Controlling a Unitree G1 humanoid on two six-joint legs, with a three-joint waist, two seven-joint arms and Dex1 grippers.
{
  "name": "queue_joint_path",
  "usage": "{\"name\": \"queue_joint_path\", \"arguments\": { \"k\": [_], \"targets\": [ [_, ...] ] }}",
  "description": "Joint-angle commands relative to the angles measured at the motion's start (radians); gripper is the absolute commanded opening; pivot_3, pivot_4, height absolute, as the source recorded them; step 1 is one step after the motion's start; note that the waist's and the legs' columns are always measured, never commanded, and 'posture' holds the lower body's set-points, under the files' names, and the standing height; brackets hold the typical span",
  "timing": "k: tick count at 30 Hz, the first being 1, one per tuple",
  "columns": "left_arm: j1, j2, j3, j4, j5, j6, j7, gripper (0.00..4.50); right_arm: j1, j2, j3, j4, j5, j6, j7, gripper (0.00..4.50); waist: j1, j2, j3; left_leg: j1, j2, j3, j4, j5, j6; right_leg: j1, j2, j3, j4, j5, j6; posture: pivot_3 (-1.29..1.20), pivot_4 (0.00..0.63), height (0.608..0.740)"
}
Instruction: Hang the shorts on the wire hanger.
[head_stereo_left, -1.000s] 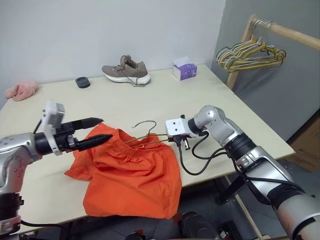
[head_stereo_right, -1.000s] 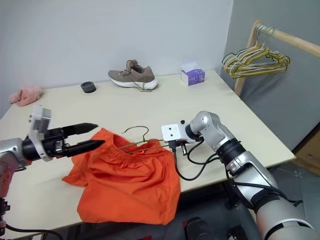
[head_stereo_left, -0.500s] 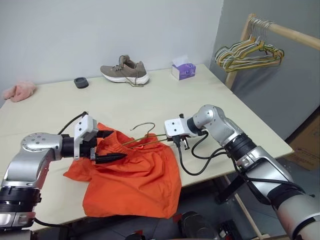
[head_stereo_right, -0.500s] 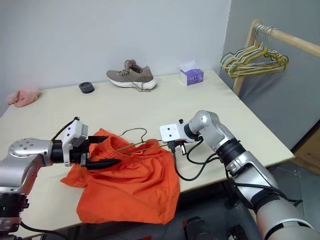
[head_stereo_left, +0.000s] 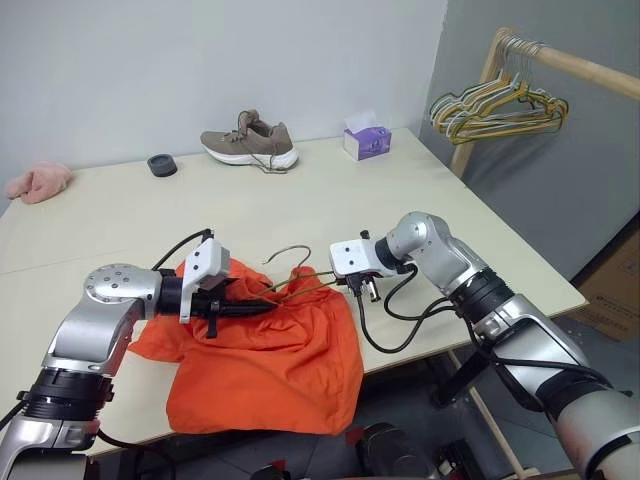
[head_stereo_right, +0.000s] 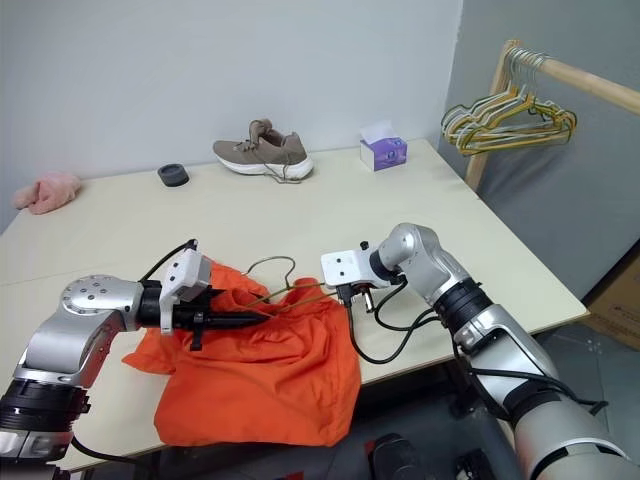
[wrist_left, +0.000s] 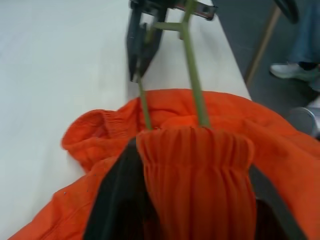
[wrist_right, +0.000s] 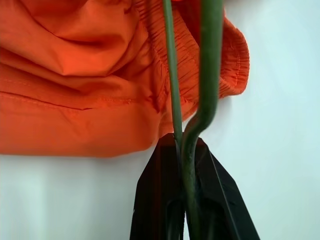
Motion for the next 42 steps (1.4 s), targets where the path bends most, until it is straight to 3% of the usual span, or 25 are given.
{"name": "queue_joint_path", "arguments": {
  "k": [1,3,13,14,22,25,26,30,34,42],
  "targets": [
    [-0.006,0.025,-0.006,-0.012,0.047,-0.042,0.008,0.50,-0.019,0.010,-0.010,-0.046,0.008,-0.003,0.008,0.00,0.000,0.000,0.000,0.000,0.000,0.000,0.000,0.000,0.000,0.000,0.000,0.000,0.000,0.000,0.000,-0.24,0.000,0.740],
    [-0.015,0.025,-0.009,0.004,0.061,-0.047,0.022,0.11,-0.018,0.010,-0.009,-0.046,0.010,0.004,0.014,0.00,0.000,0.000,0.000,0.000,0.000,0.000,0.000,0.000,0.000,0.000,0.000,0.000,0.000,0.000,0.000,-0.24,0.000,0.740],
    [-0.037,0.031,0.001,0.083,0.091,-0.042,0.047,0.09,-0.002,0.004,-0.014,-0.079,0.032,0.021,0.048,0.00,0.000,0.000,0.000,0.000,0.000,0.000,0.000,0.000,0.000,0.000,0.000,0.000,0.000,0.000,0.000,-0.24,0.000,0.740],
    [-0.037,0.032,0.002,0.091,0.095,-0.048,0.048,0.09,-0.001,0.001,-0.016,-0.084,0.034,0.018,0.049,0.51,0.000,0.000,0.000,0.000,0.000,0.000,0.000,0.000,0.000,0.000,0.000,0.000,0.000,0.000,0.000,-0.24,0.000,0.740],
    [-0.036,0.032,0.030,0.138,0.093,-0.042,0.067,0.08,0.036,-0.080,-0.053,-0.176,0.039,0.040,0.040,3.26,0.001,0.000,0.000,0.000,0.000,0.000,0.000,0.000,0.000,0.000,0.000,0.000,0.000,0.000,0.000,-0.24,0.000,0.740],
    [-0.053,0.014,0.090,0.134,0.015,0.059,0.102,0.07,0.091,-0.107,-0.115,-0.251,0.072,0.139,0.000,4.35,0.005,0.000,0.000,-0.001,0.000,-0.001,0.000,0.000,0.000,0.000,0.000,-0.001,0.000,0.000,0.000,-0.25,0.000,0.740],
    [-0.062,0.007,0.119,0.130,-0.021,0.107,0.118,0.07,0.116,-0.104,-0.146,-0.287,0.095,0.195,-0.019,4.50,0.004,0.000,0.000,-0.001,0.000,-0.001,0.000,0.000,0.000,0.000,0.000,-0.001,-0.001,0.000,0.000,-0.25,0.000,0.740],
    [-0.066,0.018,0.197,0.111,-0.121,0.241,0.133,0.07,0.216,-0.056,-0.250,-0.431,0.185,0.410,-0.104,4.50,0.000,0.000,0.000,-0.001,0.000,-0.002,0.000,0.000,0.000,0.000,0.000,-0.001,0.000,0.000,0.000,-0.25,0.000,0.740],
    [-0.053,0.043,0.243,0.085,-0.188,0.338,0.121,0.07,0.291,0.099,-0.346,-0.484,0.255,0.593,-0.303,4.50,-0.010,0.000,-0.001,0.000,0.000,-0.001,0.000,0.000,0.000,0.000,0.000,-0.001,0.001,0.000,0.000,-0.25,0.000,0.740],
    [-0.057,0.051,0.275,-0.007,-0.295,0.467,0.129,0.07,0.237,0.226,-0.305,-0.307,0.283,0.591,-0.407,4.50,-0.015,0.000,-0.001,0.000,0.000,-0.001,0.000,0.000,0.000,0.000,0.001,0.000,0.001,0.000,0.000,-0.24,0.000,0.740]
  ]
}}
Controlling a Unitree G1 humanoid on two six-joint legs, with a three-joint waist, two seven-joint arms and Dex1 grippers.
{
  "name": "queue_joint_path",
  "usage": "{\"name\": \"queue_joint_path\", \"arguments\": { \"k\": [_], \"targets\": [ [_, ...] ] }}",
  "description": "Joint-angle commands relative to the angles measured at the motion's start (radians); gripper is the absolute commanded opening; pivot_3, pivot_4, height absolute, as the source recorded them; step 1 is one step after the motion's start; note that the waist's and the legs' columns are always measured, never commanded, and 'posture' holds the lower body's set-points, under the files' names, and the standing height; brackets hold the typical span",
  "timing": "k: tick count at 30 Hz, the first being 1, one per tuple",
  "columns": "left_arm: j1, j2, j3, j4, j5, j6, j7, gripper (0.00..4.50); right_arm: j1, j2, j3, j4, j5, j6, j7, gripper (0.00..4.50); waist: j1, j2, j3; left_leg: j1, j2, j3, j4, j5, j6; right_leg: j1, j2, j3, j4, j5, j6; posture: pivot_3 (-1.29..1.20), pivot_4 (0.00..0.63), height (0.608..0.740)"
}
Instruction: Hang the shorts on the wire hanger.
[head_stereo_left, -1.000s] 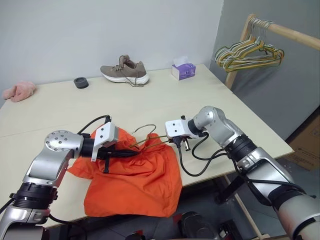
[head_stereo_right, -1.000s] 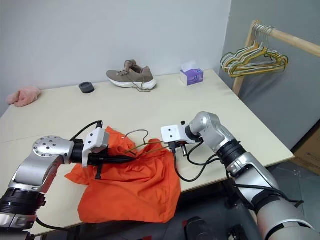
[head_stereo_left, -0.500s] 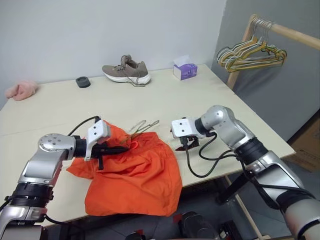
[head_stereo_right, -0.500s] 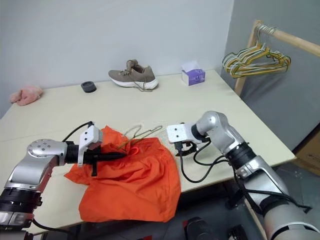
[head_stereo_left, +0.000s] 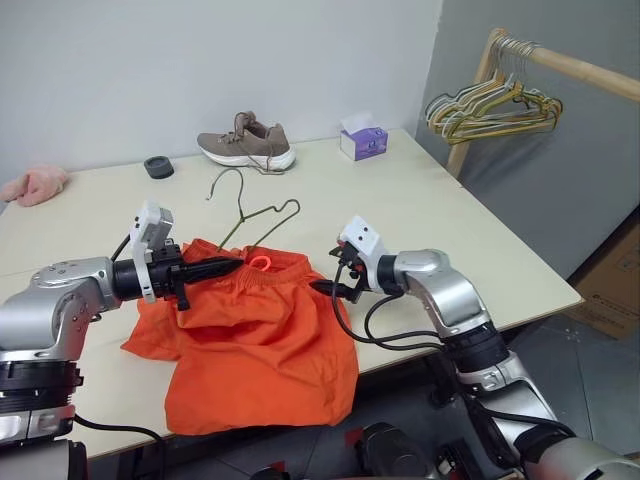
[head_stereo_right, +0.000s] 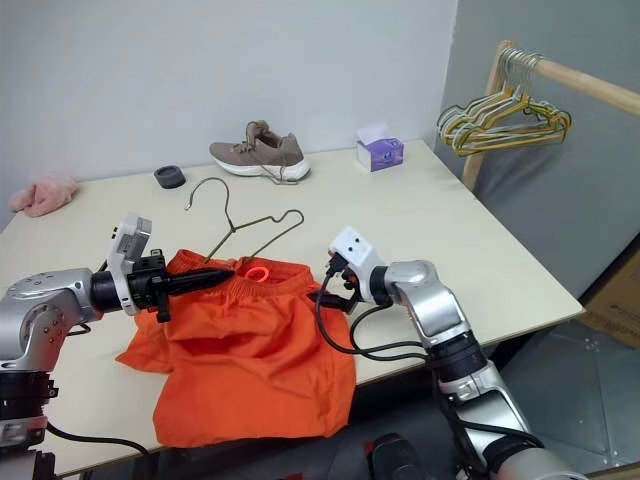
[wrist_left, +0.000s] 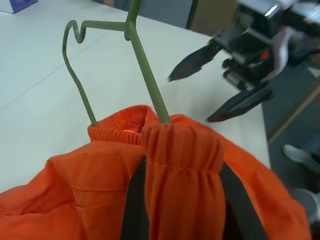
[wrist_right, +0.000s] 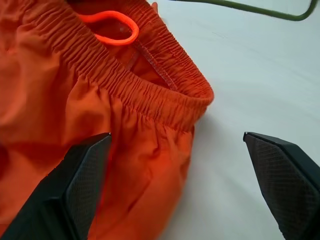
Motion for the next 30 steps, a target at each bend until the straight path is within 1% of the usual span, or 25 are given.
{"name": "queue_joint_path", "arguments": {
  "k": [1,5,8,11,16,18,22,23,25,30],
  "targets": [
    [-0.018,0.013,0.051,-0.075,-0.068,0.047,0.011,0.07,-0.057,0.019,0.012,0.063,0.025,-0.040,-0.010,4.50,0.001,0.000,0.000,0.000,0.000,0.000,0.000,0.000,0.000,0.000,0.000,0.000,-0.001,0.000,0.000,-0.24,0.000,0.740],
    [-0.013,0.007,0.069,-0.129,-0.123,0.097,0.030,0.07,-0.107,0.043,0.046,0.223,0.017,-0.104,-0.001,4.50,-0.001,0.000,0.000,-0.001,0.000,0.000,-0.001,0.000,0.000,0.000,0.000,0.000,-0.001,0.000,0.000,-0.24,0.000,0.740],
    [-0.005,0.000,0.091,-0.166,-0.172,0.136,0.050,0.07,-0.143,0.069,0.041,0.358,0.012,-0.174,-0.026,4.50,-0.001,0.000,0.000,-0.001,0.000,0.000,-0.001,0.000,0.000,0.000,0.000,0.000,-0.001,0.000,0.000,-0.23,0.000,0.740],
    [-0.001,-0.018,0.117,-0.208,-0.243,0.191,0.089,0.07,-0.168,0.084,-0.002,0.431,0.031,-0.227,-0.056,3.95,-0.001,0.000,0.000,-0.001,0.000,0.000,-0.001,0.000,0.000,0.000,0.000,0.000,-0.001,0.000,0.000,-0.23,0.000,0.740],
    [0.025,-0.043,0.146,-0.278,-0.341,0.260,0.150,0.07,-0.175,0.045,-0.051,0.455,0.043,-0.292,-0.084,2.14,0.005,0.000,0.000,-0.001,0.000,0.000,0.000,0.000,0.000,0.000,0.000,0.000,-0.001,0.000,0.000,-0.22,0.000,0.740],
    [0.028,-0.050,0.157,-0.289,-0.373,0.278,0.174,0.07,-0.170,0.026,-0.063,0.447,0.043,-0.301,-0.086,1.50,0.012,0.000,0.000,-0.001,0.000,0.000,0.000,0.000,0.000,0.000,0.000,0.000,-0.001,0.000,0.000,-0.22,0.000,0.740],
    [0.020,-0.078,0.178,-0.325,-0.490,0.343,0.240,0.06,-0.138,-0.074,-0.108,0.394,0.046,-0.311,-0.091,0.08,0.023,0.000,0.000,-0.001,0.000,0.000,0.000,0.000,0.000,0.000,0.000,0.000,-0.001,0.000,0.000,-0.23,0.000,0.740],
    [0.022,-0.081,0.180,-0.324,-0.521,0.364,0.253,0.06,-0.126,-0.109,-0.121,0.373,0.048,-0.311,-0.092,0.00,0.025,0.000,0.000,-0.001,0.000,0.000,0.000,0.000,0.000,0.000,0.000,0.000,-0.001,0.000,0.000,-0.24,0.000,0.740],
    [0.034,-0.076,0.180,-0.325,-0.555,0.390,0.267,0.06,-0.109,-0.154,-0.143,0.339,0.057,-0.305,-0.098,0.00,0.024,0.000,0.000,-0.001,-0.001,0.001,0.000,0.000,0.000,0.000,0.000,0.000,-0.002,0.000,0.000,-0.24,0.000,0.740],
    [0.069,-0.029,0.180,-0.271,-0.519,0.385,0.247,0.06,-0.036,-0.278,-0.197,0.233,0.080,-0.267,-0.102,0.00,0.013,0.001,0.000,-0.001,0.000,0.002,0.000,0.000,0.000,0.000,0.001,0.001,-0.002,0.000,0.000,-0.26,0.000,0.740]
  ]
}}
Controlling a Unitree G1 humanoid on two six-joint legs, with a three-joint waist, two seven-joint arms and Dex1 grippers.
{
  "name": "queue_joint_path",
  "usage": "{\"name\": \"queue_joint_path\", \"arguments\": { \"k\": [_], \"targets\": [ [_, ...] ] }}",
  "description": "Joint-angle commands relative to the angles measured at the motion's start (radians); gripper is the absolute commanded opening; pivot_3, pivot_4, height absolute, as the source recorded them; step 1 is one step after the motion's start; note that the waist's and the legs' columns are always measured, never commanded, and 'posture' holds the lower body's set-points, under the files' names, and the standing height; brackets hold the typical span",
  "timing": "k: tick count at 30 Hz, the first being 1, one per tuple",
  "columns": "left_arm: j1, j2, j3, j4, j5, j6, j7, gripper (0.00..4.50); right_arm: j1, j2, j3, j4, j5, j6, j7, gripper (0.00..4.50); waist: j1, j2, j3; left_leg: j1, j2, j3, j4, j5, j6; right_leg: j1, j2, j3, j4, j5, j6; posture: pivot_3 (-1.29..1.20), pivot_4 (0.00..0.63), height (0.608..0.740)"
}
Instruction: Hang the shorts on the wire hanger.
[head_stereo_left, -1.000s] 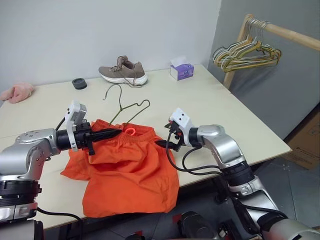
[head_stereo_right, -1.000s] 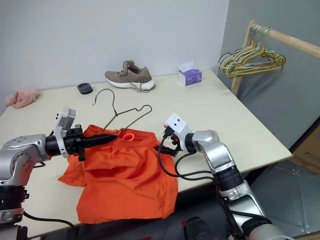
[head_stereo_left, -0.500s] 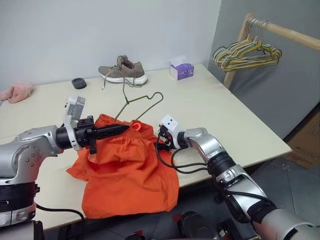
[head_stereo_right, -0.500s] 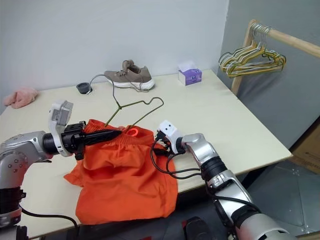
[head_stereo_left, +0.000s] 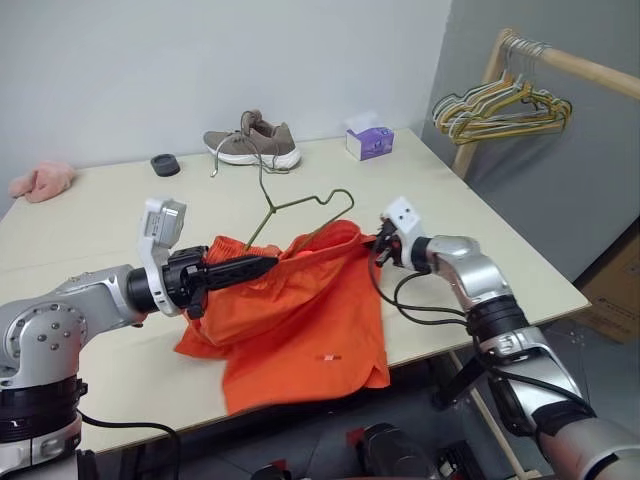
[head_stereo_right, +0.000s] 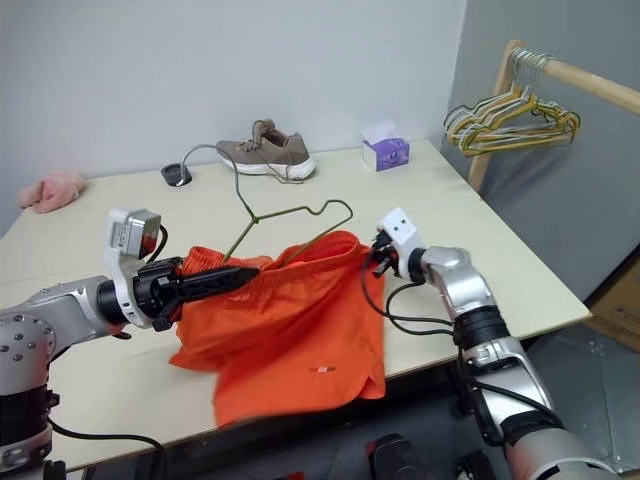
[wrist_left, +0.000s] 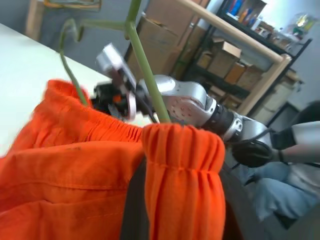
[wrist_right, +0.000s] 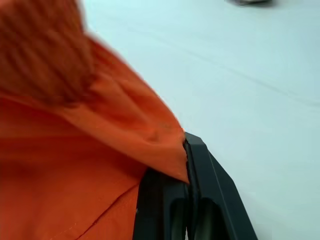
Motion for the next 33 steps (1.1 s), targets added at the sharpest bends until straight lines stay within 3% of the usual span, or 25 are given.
{"name": "queue_joint_path", "arguments": {
  "k": [1,6,13,33],
  "targets": [
    [-0.008,0.046,0.045,0.026,-0.015,-0.001,-0.029,0.06,0.038,-0.076,-0.070,-0.060,0.009,0.029,-0.034,0.00,-0.003,0.000,0.000,0.000,0.000,0.000,0.000,0.000,0.000,0.000,0.000,0.000,0.000,0.000,0.000,-0.26,0.000,0.740],
    [-0.005,0.077,0.025,0.034,-0.049,0.046,-0.056,0.06,0.079,-0.118,-0.077,-0.092,0.012,0.025,-0.071,0.00,-0.013,0.000,0.000,0.001,0.000,0.001,0.000,0.000,0.000,0.000,0.000,0.001,0.000,0.000,0.000,-0.27,0.000,0.740],
    [-0.018,0.065,0.000,-0.033,-0.176,0.142,-0.035,0.06,0.060,-0.081,-0.048,-0.071,0.007,0.004,-0.108,0.00,-0.023,0.000,0.000,0.000,0.000,0.001,0.000,0.000,0.000,0.000,0.000,0.001,0.000,0.000,0.000,-0.28,0.000,0.740],
    [0.142,0.158,-0.051,-0.123,-0.122,0.109,-0.140,0.04,-0.050,-0.065,-0.039,0.057,-0.003,-0.142,-0.152,0.00,-0.025,0.000,0.000,0.001,0.000,0.002,0.000,0.000,0.000,0.000,0.000,0.002,0.000,0.000,0.000,-0.27,0.000,0.740]
  ]
}}
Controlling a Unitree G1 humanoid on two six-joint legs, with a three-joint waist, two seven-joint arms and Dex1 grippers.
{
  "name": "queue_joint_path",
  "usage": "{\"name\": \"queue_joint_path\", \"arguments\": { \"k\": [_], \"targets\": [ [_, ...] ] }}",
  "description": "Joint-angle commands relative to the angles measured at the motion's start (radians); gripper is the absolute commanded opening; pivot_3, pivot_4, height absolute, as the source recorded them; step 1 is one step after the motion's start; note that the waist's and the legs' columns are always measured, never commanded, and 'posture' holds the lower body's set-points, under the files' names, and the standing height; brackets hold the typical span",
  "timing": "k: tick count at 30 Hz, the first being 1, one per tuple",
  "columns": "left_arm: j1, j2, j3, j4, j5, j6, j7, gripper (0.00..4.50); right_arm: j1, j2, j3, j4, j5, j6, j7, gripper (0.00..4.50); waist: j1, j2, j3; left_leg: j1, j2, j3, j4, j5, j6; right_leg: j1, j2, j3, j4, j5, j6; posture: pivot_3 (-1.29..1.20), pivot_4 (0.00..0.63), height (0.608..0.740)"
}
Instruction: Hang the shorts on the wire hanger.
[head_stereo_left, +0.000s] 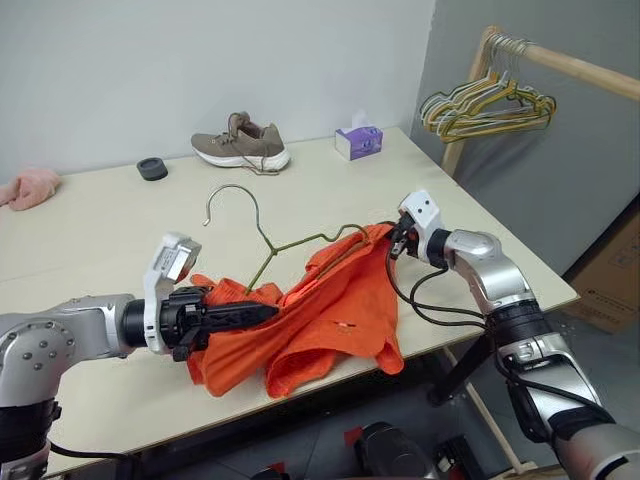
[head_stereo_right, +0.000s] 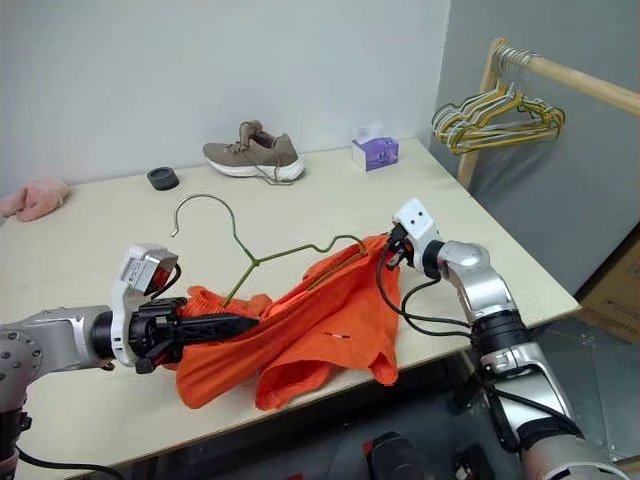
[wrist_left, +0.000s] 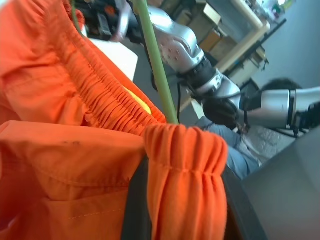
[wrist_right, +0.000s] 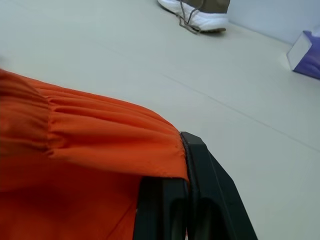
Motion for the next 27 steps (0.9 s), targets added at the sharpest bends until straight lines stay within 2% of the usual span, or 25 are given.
{"name": "queue_joint_path", "arguments": {
  "k": [1,10,15,27],
  "targets": [
    [0.026,0.042,-0.004,-0.051,-0.011,0.002,-0.081,0.04,-0.053,-0.041,-0.064,0.070,-0.039,-0.018,-0.108,0.00,0.000,0.000,0.000,0.000,0.000,0.000,0.000,0.000,0.000,0.000,0.000,0.000,0.000,0.000,0.000,-0.27,0.000,0.740],
    [-0.009,0.056,0.017,0.002,0.060,-0.095,-0.085,0.04,-0.094,-0.079,-0.075,0.203,-0.054,-0.048,-0.169,0.00,0.003,0.000,0.000,0.000,0.000,0.000,0.000,0.000,0.000,0.000,0.000,0.000,0.000,0.000,0.000,-0.25,0.000,0.740],
    [0.060,0.082,0.021,-0.053,0.049,-0.094,-0.117,0.04,-0.115,-0.092,-0.084,0.245,-0.062,-0.068,-0.215,0.00,-0.002,0.001,0.000,0.000,0.000,0.001,0.000,0.000,0.000,0.000,0.000,0.001,0.000,0.000,0.000,-0.25,0.000,0.740],
    [0.126,0.114,-0.007,-0.010,0.142,-0.170,-0.150,0.04,-0.142,-0.124,-0.090,0.213,-0.053,-0.096,-0.233,0.00,0.004,0.001,0.001,0.000,0.000,0.001,0.000,0.000,0.000,0.000,0.000,0.001,0.000,0.000,0.000,-0.25,0.000,0.740]
  ]
}}
